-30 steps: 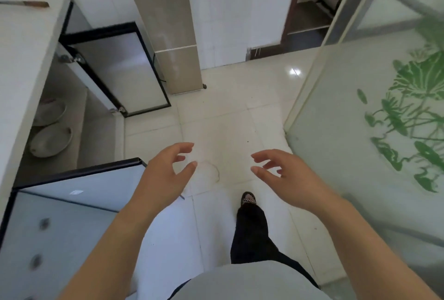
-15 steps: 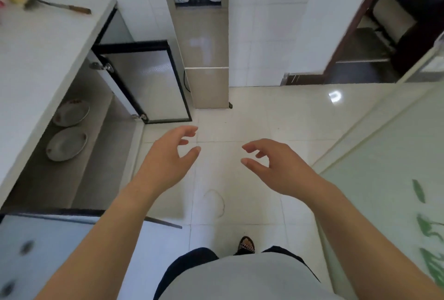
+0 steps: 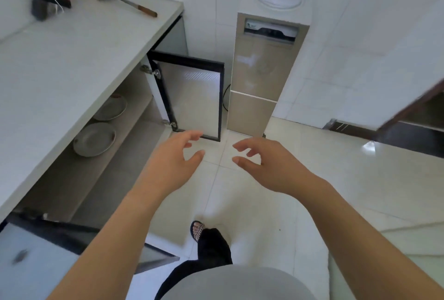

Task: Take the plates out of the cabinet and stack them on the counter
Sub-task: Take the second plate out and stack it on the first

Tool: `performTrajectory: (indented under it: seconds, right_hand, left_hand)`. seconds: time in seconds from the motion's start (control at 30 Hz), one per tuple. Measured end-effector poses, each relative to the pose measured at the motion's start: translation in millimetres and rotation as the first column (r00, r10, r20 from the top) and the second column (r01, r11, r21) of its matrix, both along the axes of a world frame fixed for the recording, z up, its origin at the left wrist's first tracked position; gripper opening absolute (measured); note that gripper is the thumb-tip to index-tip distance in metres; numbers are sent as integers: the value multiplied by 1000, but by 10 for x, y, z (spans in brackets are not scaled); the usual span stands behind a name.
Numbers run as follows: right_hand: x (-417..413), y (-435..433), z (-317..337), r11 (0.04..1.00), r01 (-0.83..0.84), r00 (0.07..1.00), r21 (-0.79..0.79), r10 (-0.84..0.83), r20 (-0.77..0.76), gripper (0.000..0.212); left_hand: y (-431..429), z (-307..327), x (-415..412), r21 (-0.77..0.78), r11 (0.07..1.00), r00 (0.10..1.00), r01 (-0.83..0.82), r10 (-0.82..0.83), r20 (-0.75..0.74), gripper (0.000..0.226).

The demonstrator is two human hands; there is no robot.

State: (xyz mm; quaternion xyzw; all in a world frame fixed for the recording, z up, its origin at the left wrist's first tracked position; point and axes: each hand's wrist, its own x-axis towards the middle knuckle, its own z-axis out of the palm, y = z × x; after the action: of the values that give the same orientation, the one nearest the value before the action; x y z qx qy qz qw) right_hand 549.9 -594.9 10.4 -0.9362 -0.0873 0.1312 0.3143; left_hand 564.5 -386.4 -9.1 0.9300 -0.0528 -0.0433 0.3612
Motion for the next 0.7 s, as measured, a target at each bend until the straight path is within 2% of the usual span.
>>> performTrajectory:
  seconds: [0.13,0.33,0.53,0.7]
  right_hand:
    - [739,203,82,999,0,1000,-40,0,3,35]
    - [1591,741,172,994,-106,994,-38,107,13,36]
    - [2103,1328,100,954,-298,954,-23,298,1,36]
    - [2411,1842,40,870,-494,869,5,494,-20,34]
  left_hand:
    - [251,37,729,7,1000,1000,-25,25,1,39]
    - [765,174,1415,8,992,992,-123,123,6,39]
    - [1312,154,1497,9,961,961,-277,277,-17,37]
    - [1731,112,1345,-14,879,878,-477,475,-56,38]
